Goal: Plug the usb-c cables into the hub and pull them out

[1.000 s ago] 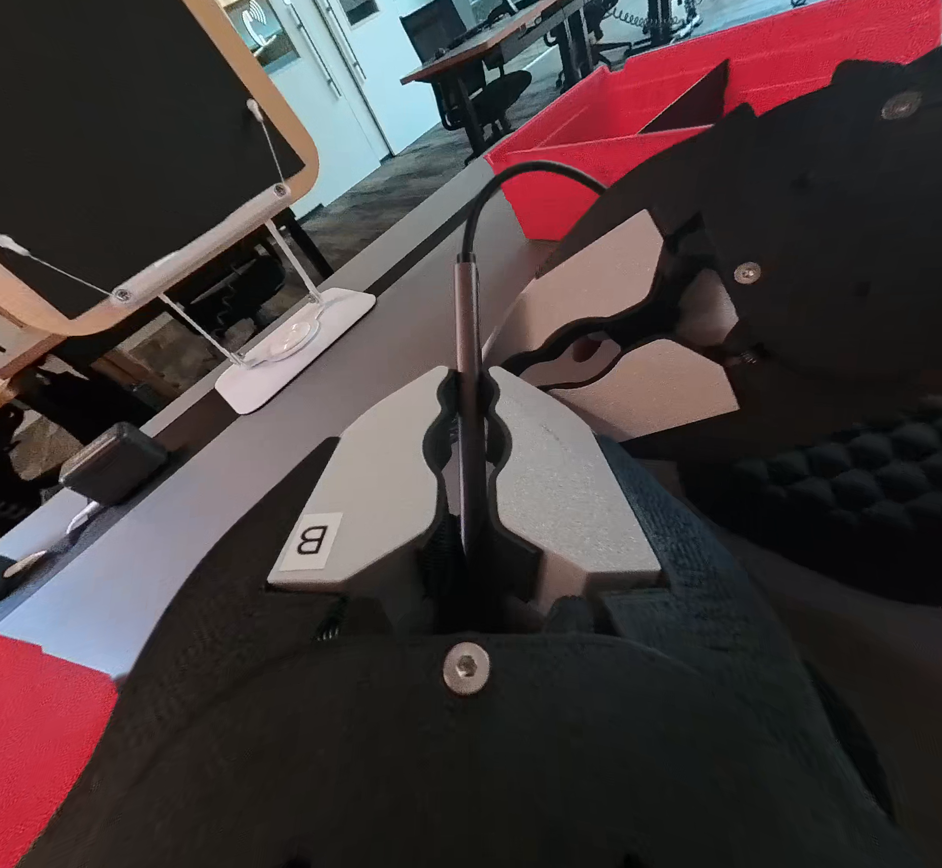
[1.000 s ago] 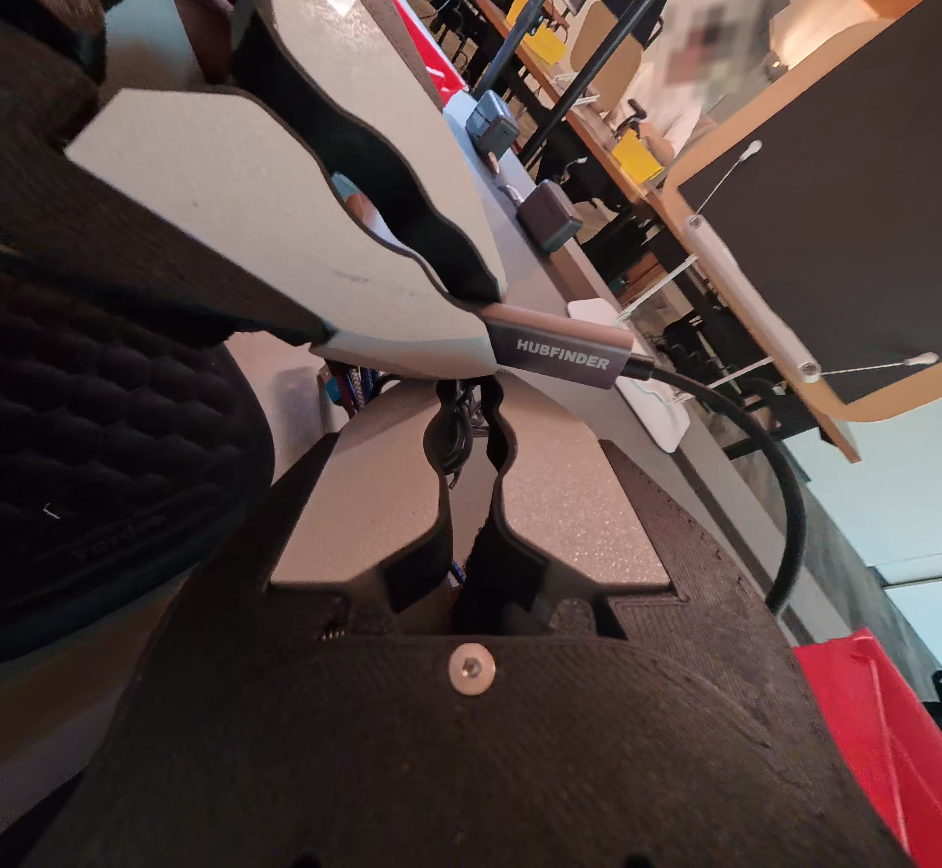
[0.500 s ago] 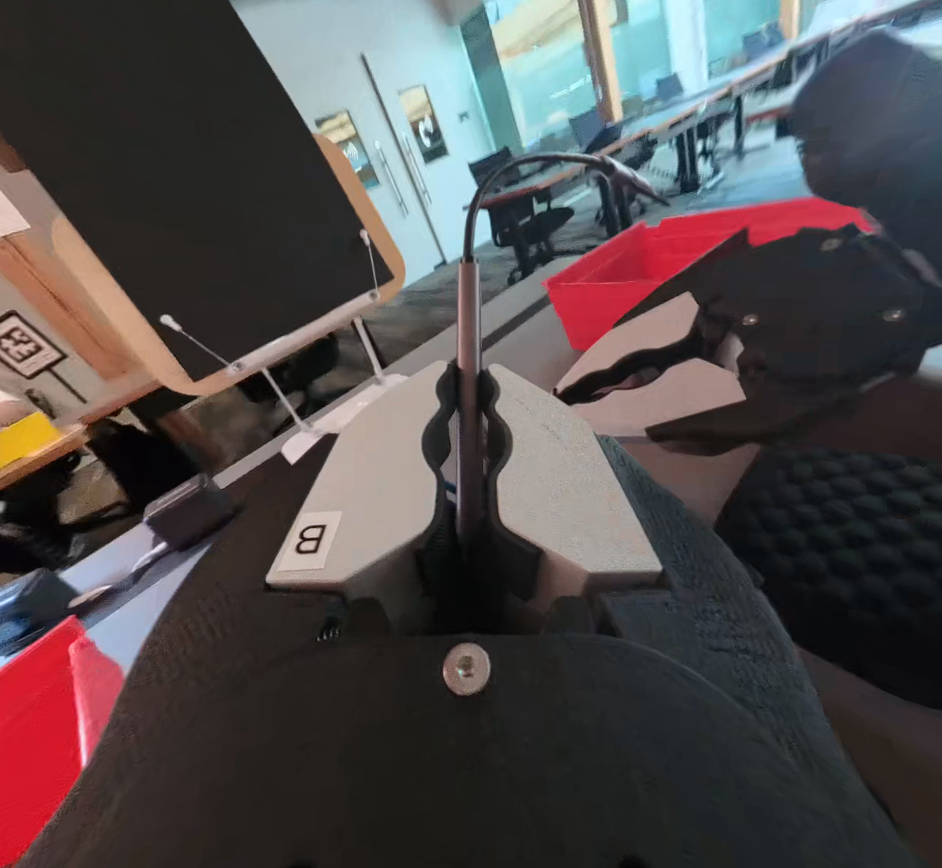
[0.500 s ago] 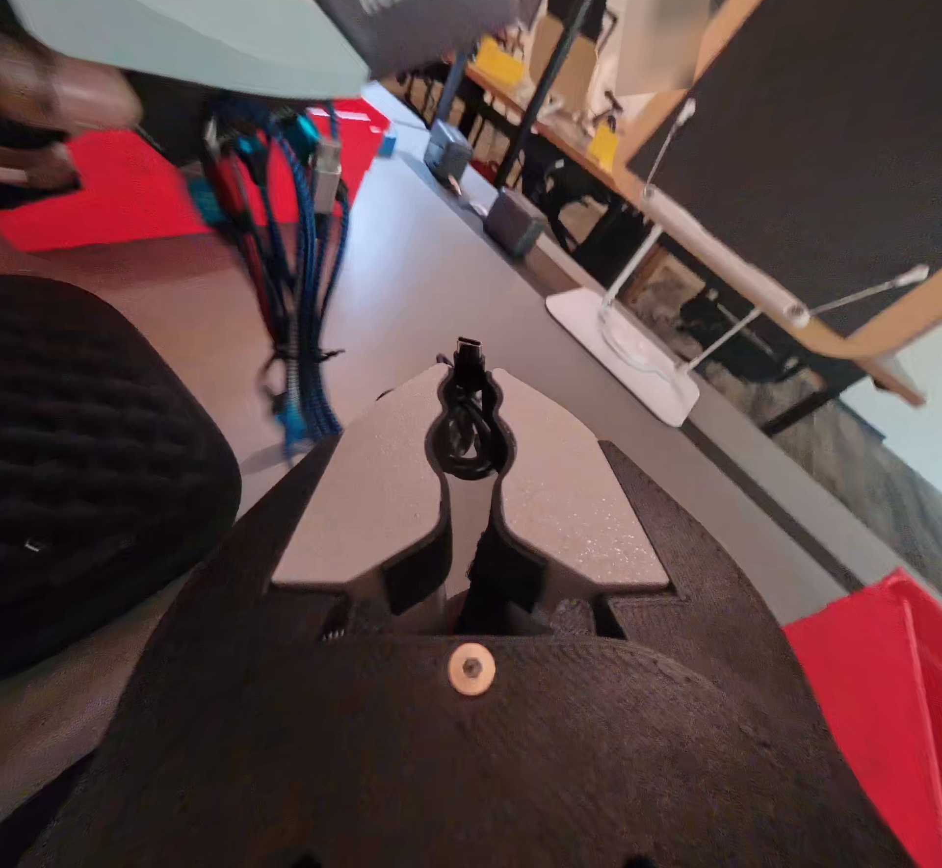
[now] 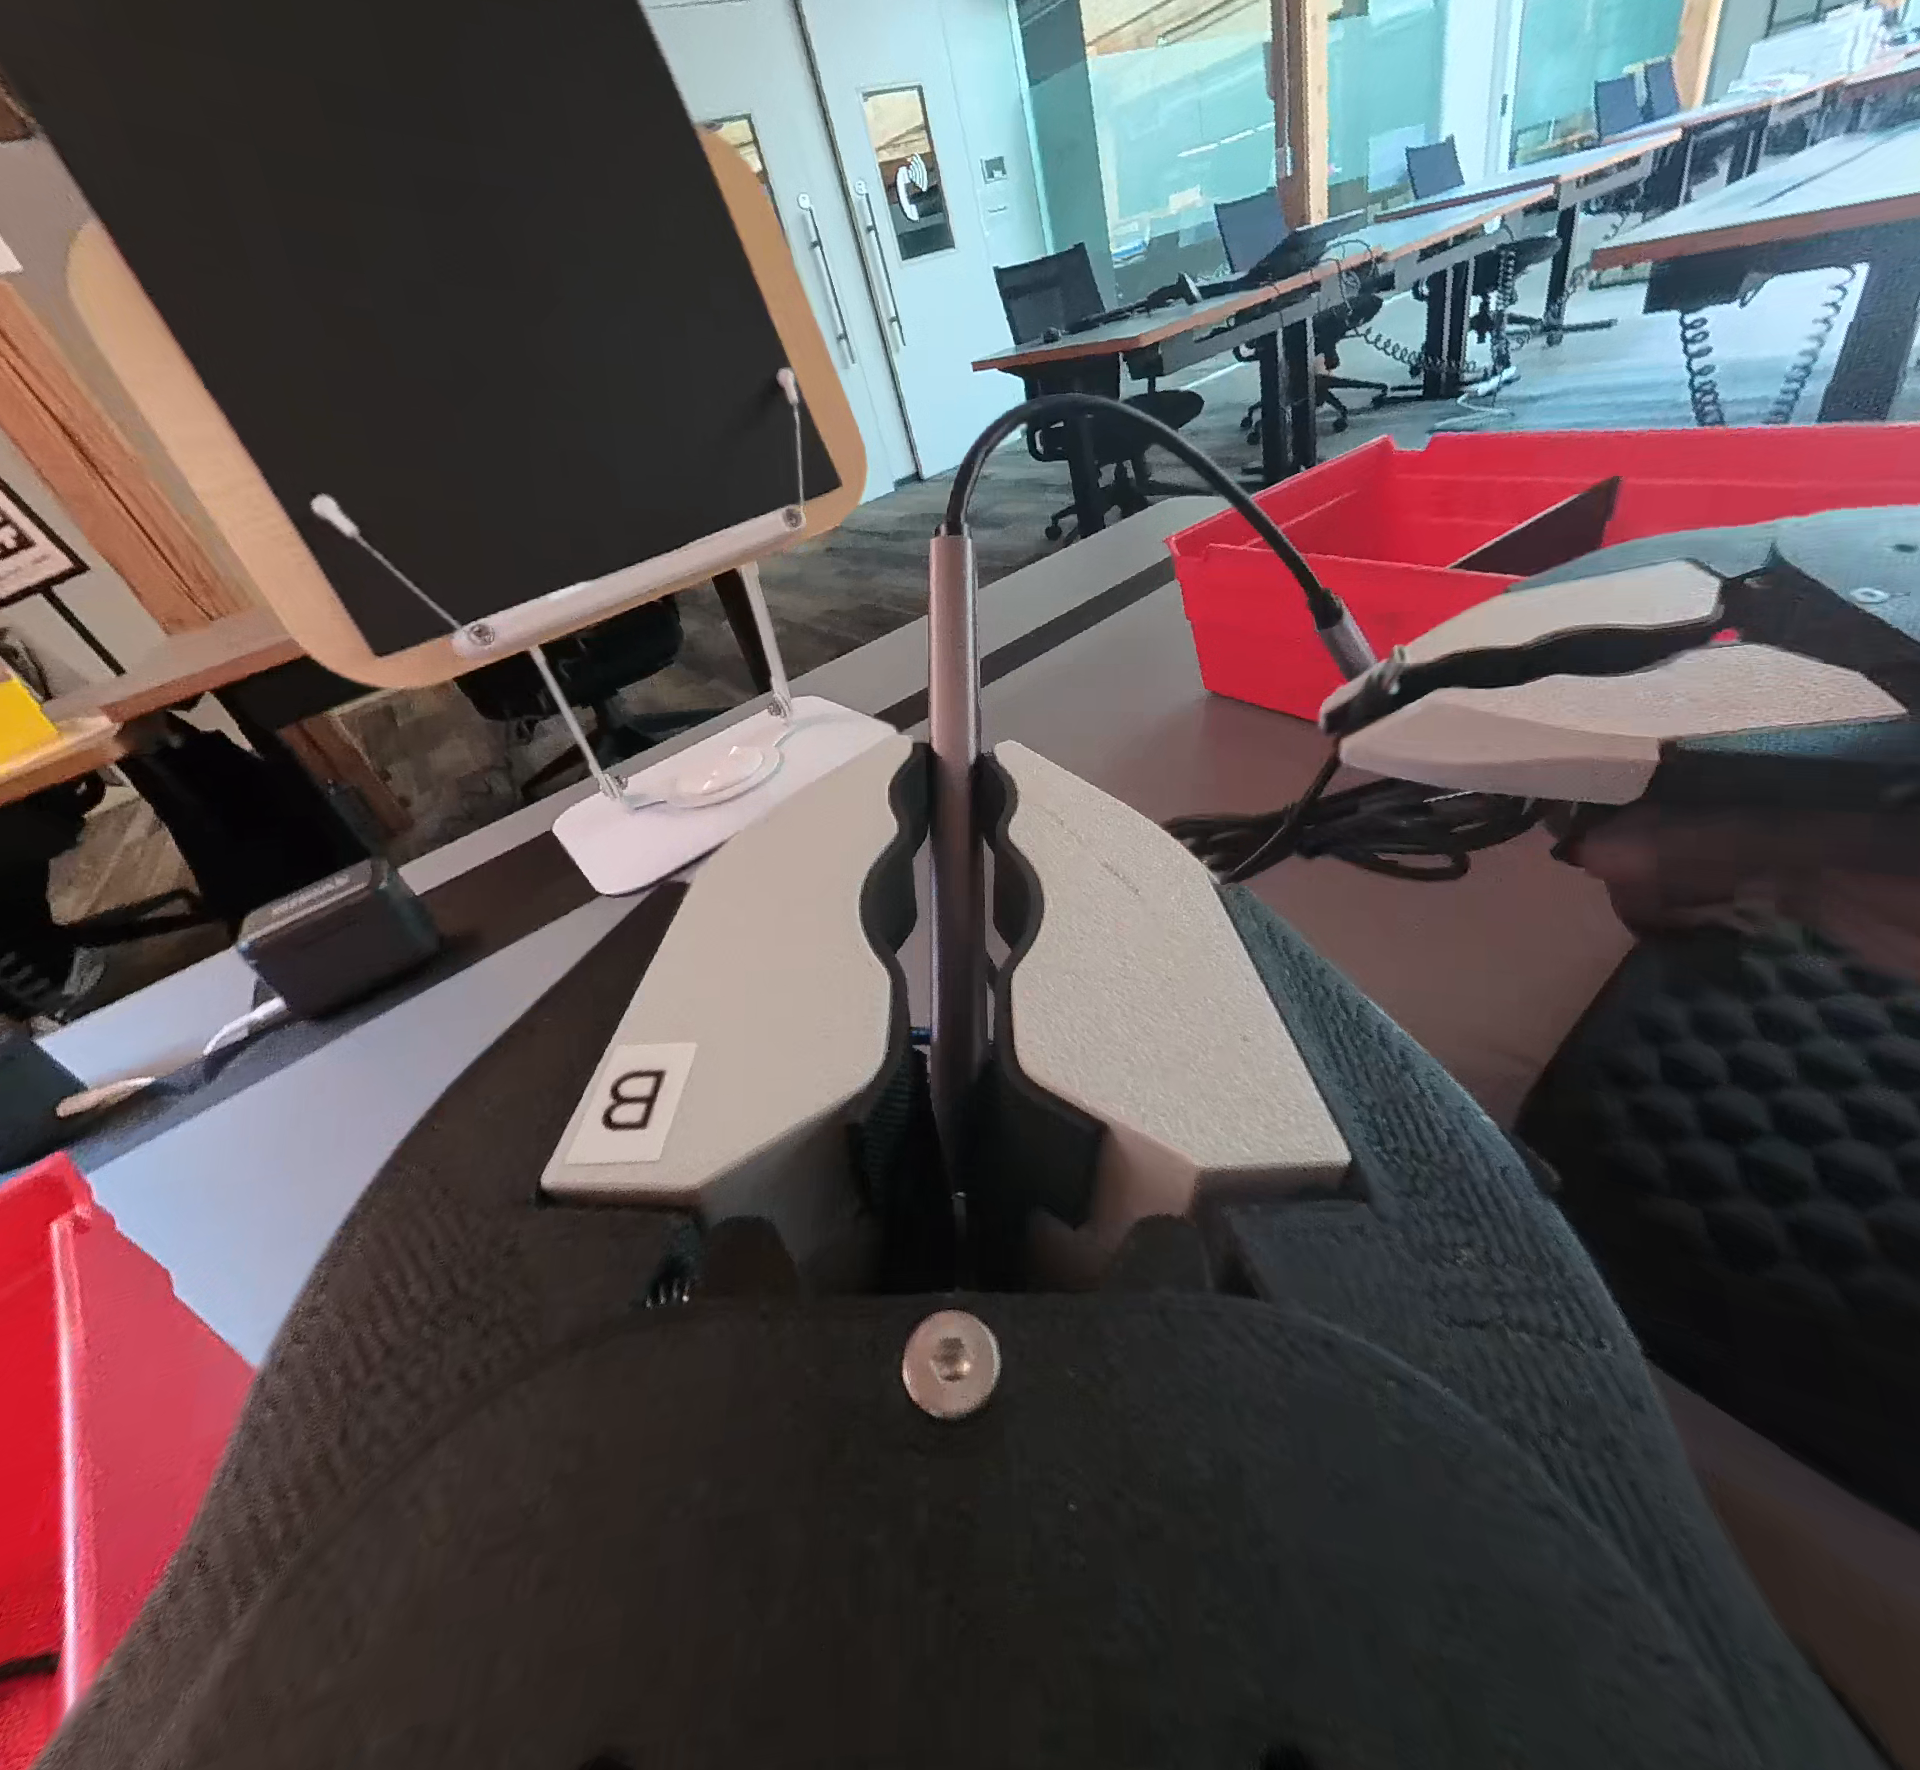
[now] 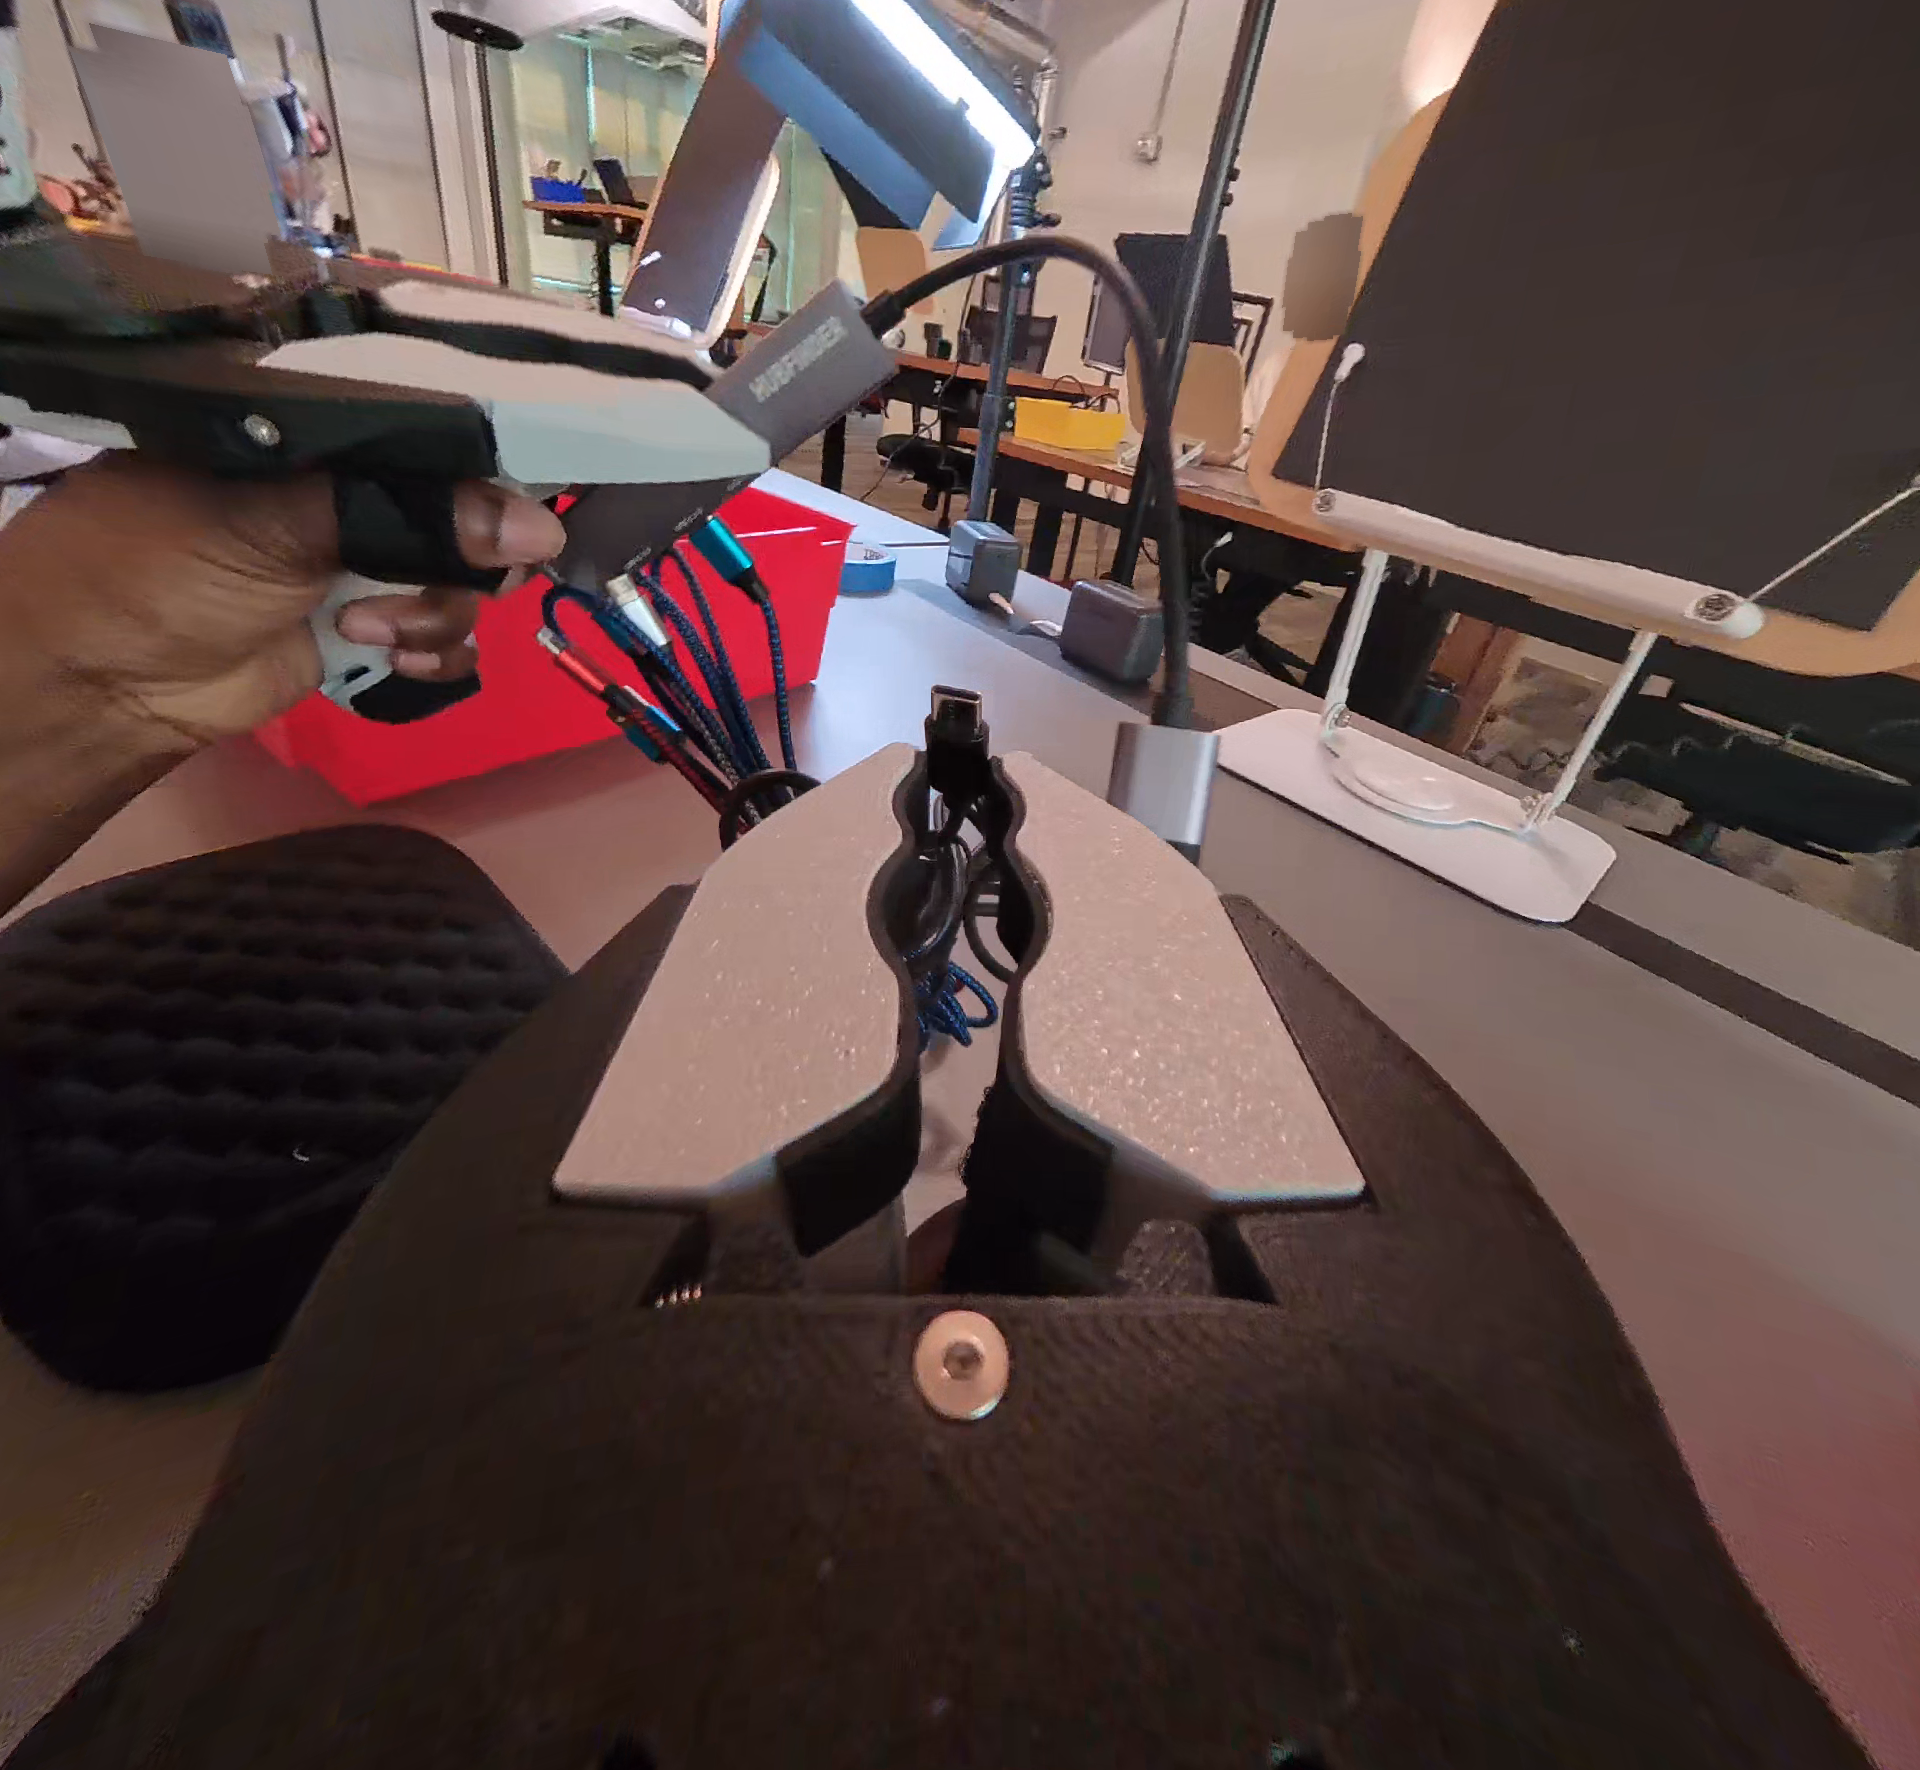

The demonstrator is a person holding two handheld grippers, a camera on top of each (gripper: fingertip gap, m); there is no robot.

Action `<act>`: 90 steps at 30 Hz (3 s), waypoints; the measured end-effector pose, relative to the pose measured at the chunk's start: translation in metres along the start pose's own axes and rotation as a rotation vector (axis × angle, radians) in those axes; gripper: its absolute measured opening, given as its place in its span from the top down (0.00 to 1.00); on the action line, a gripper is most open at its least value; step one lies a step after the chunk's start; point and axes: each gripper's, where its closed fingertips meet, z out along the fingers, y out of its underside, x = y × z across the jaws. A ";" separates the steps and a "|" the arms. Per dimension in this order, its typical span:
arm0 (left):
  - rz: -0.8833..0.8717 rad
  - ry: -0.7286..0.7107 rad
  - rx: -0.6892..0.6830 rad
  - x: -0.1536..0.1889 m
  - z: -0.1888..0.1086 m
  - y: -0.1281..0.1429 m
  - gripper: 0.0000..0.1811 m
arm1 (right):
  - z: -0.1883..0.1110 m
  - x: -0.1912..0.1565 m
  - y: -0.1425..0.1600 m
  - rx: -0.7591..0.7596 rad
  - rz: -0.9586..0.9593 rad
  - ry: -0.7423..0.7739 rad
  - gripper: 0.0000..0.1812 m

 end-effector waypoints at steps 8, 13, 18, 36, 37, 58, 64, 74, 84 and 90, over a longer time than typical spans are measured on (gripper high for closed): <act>-0.024 -0.068 0.079 -0.005 -0.009 0.014 0.96 | -0.015 0.005 -0.018 0.060 -0.003 0.043 0.95; -0.047 -0.088 0.178 -0.005 -0.017 0.013 0.96 | -0.036 -0.009 -0.043 0.111 0.029 -0.109 0.95; -0.071 -0.048 0.170 0.000 -0.016 0.024 0.96 | -0.080 -0.010 -0.058 0.194 0.114 -0.266 0.95; -0.160 -0.024 0.174 -0.006 -0.016 0.030 0.96 | -0.196 0.162 -0.002 -0.044 -0.004 0.681 0.95; -0.154 -0.023 0.170 -0.005 -0.016 0.031 0.96 | -0.197 0.167 0.009 -0.084 0.014 0.709 0.95; -0.471 0.173 0.200 0.002 -0.012 0.036 0.96 | -0.051 -0.070 -0.063 0.139 -0.237 -0.304 0.83; -0.544 0.265 0.193 0.012 -0.010 0.036 0.96 | 0.035 -0.066 0.008 -0.177 -0.482 -0.026 0.83; -0.611 0.435 0.162 0.036 -0.006 0.035 0.96 | 0.059 -0.062 0.033 -0.311 -0.735 0.054 0.94; -0.335 0.556 -0.014 0.071 -0.005 0.049 0.89 | 0.035 -0.038 0.032 -0.298 -0.558 0.035 0.95; -0.267 0.428 -0.003 0.062 -0.002 0.050 0.96 | 0.036 -0.039 0.032 -0.292 -0.553 0.057 0.95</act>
